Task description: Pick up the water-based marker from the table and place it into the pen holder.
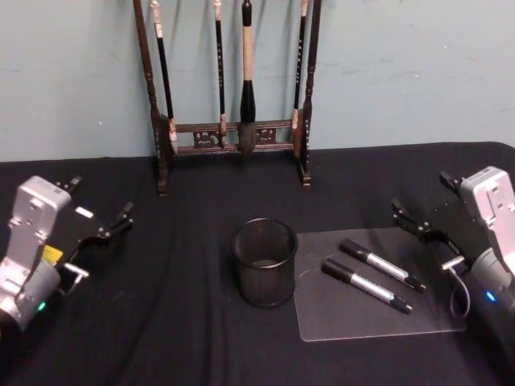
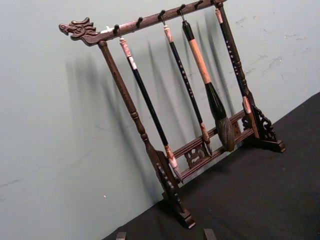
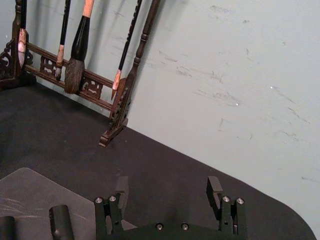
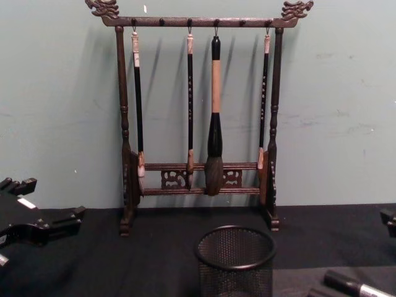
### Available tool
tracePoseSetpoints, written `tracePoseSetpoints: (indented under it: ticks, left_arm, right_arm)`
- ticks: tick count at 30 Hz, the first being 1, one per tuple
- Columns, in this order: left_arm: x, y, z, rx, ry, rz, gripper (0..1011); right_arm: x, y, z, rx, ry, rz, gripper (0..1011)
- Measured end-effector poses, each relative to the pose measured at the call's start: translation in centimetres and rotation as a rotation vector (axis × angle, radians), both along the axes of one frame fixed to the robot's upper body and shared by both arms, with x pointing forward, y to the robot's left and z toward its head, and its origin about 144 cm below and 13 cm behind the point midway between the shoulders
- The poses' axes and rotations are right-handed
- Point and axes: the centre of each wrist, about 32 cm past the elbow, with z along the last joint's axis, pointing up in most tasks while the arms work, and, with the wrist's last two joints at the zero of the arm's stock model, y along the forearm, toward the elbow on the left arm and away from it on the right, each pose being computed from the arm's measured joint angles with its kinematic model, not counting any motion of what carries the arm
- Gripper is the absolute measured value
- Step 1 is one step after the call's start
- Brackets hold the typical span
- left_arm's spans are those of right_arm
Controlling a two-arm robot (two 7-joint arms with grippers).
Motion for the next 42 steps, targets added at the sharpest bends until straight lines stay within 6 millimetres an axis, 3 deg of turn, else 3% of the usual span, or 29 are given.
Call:
tracePoseSetpoints:
  ticks: [15, 21, 25, 31, 42]
  left_arm:
    - [0.0, 0.0, 0.0, 0.000, 0.000, 0.000, 1001]
    - [0.0, 0.0, 0.0, 0.000, 0.000, 0.000, 1001]
    - [0.0, 0.0, 0.0, 0.000, 0.000, 0.000, 1001]
    - [0.0, 0.0, 0.0, 0.000, 0.000, 0.000, 1001]
    - [0.0, 0.0, 0.0, 0.000, 0.000, 0.000, 1001]
  right_arm:
    - [0.1, -0.2, 0.4, 0.012, 0.030, 0.025, 1002]
    - [0.7, -0.5, 2.0, 0.035, 0.105, 0.110, 1002]
    - [2.0, -1.1, 5.1, 0.057, 0.286, 0.239, 1002]
    - [3.0, -1.1, 7.0, 0.042, 0.438, 0.332, 1002]
    - [2.9, 0.3, 7.1, 0.009, 0.560, 0.447, 1002]
